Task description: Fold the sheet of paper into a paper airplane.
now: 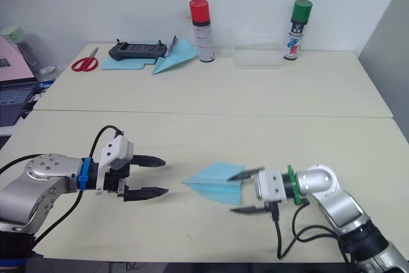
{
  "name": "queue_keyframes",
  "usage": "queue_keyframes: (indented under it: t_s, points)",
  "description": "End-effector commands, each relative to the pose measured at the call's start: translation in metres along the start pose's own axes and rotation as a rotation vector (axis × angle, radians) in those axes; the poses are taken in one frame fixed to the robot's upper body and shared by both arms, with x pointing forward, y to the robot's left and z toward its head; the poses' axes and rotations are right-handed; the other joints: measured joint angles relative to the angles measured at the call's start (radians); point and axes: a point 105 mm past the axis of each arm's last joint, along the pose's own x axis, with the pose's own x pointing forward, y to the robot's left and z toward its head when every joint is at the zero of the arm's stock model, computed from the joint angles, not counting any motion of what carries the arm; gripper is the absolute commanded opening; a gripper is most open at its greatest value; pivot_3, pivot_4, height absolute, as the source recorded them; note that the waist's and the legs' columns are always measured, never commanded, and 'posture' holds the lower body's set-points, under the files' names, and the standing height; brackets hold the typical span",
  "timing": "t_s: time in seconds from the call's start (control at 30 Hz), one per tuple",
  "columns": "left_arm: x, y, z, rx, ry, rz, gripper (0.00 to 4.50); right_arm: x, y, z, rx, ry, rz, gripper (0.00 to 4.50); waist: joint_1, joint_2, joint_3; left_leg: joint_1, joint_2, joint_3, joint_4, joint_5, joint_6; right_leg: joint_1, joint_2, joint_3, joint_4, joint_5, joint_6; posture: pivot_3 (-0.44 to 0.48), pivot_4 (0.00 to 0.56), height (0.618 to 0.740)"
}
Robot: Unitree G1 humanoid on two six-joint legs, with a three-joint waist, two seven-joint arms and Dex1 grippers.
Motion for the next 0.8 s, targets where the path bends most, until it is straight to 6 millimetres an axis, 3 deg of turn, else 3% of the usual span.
queue_keyframes:
  t_s: [0.03, 0.2, 0.23, 0.53, 0.8]
  points:
    - [0.003, -0.003, 0.005, 0.035, -0.009, -0.010, 4.50, 0.007, -0.026, 0.016, 0.088, -0.084, -0.130, 2.11, 0.001, 0.000, 0.000, 0.000, 0.000, -0.001, 0.000, 0.000, 0.000, 0.000, 0.000, 0.000, 0.000, 0.000, 0.000, 0.000, 0.150, 0.740]
    - [0.006, -0.003, 0.008, 0.051, -0.009, -0.016, 4.50, 0.025, -0.030, -0.013, 0.148, 0.008, -0.168, 0.20, 0.004, 0.000, 0.000, -0.001, 0.000, 0.000, 0.000, 0.000, 0.000, -0.001, 0.000, 0.000, -0.001, 0.000, -0.001, 0.000, 0.150, 0.740]
    - [0.006, -0.002, 0.008, 0.055, -0.008, -0.014, 4.50, 0.027, -0.028, -0.017, 0.151, 0.020, -0.162, 0.03, 0.006, 0.000, 0.000, -0.002, 0.000, -0.001, 0.000, 0.000, 0.000, -0.001, 0.000, 0.000, -0.001, 0.000, -0.001, 0.000, 0.150, 0.740]
    - [0.008, -0.005, 0.007, 0.059, 0.003, -0.028, 4.50, 0.039, 0.009, -0.028, 0.169, 0.067, -0.006, 0.03, 0.005, 0.000, 0.000, -0.002, 0.000, 0.000, 0.000, 0.000, 0.000, -0.002, 0.000, 0.000, 0.000, 0.000, 0.000, 0.000, 0.150, 0.740]
    - [0.013, -0.009, 0.011, 0.063, -0.006, -0.042, 4.50, 0.039, 0.016, -0.035, 0.188, 0.098, 0.029, 0.03, 0.004, 0.000, 0.000, -0.002, 0.000, 0.000, 0.000, 0.000, 0.000, -0.001, 0.000, 0.000, 0.000, 0.000, 0.000, 0.000, 0.150, 0.740]
